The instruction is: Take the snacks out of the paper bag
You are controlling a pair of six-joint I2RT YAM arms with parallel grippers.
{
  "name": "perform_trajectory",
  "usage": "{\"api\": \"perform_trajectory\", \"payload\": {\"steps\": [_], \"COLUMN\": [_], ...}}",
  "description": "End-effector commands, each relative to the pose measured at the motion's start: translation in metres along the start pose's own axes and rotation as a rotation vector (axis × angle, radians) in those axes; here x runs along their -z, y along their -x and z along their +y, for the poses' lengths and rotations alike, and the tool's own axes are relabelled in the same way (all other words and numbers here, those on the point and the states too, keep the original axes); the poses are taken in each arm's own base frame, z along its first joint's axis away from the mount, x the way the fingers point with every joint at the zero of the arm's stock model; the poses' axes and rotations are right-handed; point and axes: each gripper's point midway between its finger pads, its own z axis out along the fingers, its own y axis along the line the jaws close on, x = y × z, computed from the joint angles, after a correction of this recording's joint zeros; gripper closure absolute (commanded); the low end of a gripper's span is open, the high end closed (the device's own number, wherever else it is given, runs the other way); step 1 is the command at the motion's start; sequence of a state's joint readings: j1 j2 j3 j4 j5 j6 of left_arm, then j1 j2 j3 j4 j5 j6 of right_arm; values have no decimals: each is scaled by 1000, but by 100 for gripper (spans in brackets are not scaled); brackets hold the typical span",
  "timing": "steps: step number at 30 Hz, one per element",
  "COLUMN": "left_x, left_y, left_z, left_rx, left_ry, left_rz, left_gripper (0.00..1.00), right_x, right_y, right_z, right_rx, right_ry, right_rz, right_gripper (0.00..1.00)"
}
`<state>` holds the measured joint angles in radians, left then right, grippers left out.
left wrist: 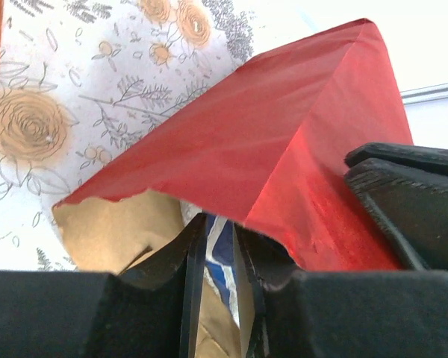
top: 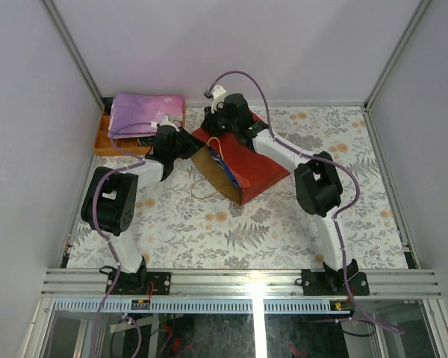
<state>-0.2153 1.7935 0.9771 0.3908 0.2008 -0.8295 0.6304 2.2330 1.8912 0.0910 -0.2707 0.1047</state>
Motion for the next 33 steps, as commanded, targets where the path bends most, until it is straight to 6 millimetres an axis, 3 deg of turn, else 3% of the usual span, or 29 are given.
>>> {"api": "perform_trajectory", "payload": {"steps": [1, 11, 14, 18, 25, 33], "left_x": [-9, -21, -20, -13, -1, 13], "left_y": [29, 40, 42, 39, 27, 28], "left_z": [-23, -1, 9, 22, 42, 55], "left_rx": [-19, -37, -39, -34, -23, -22], "left_ry": [-56, 22, 53, 80, 117, 149], "left_rz": [-88, -101, -109, -117, -116, -136], "left_gripper": [81, 81, 80, 77, 75, 75], "right_x": [32, 57, 61, 51, 26, 11], "right_y": [58, 23, 17, 6, -9, -19], "right_z": [-47, -131, -138, -114, -54, 11], "right_rx": [17, 17, 19, 15, 46, 68], "right_ry": [-94, -277, -300, -244, -155, -42], "right_rz": [-113, 7, 32, 60, 88, 113], "right_gripper": [84, 86, 86, 87, 88, 89]}}
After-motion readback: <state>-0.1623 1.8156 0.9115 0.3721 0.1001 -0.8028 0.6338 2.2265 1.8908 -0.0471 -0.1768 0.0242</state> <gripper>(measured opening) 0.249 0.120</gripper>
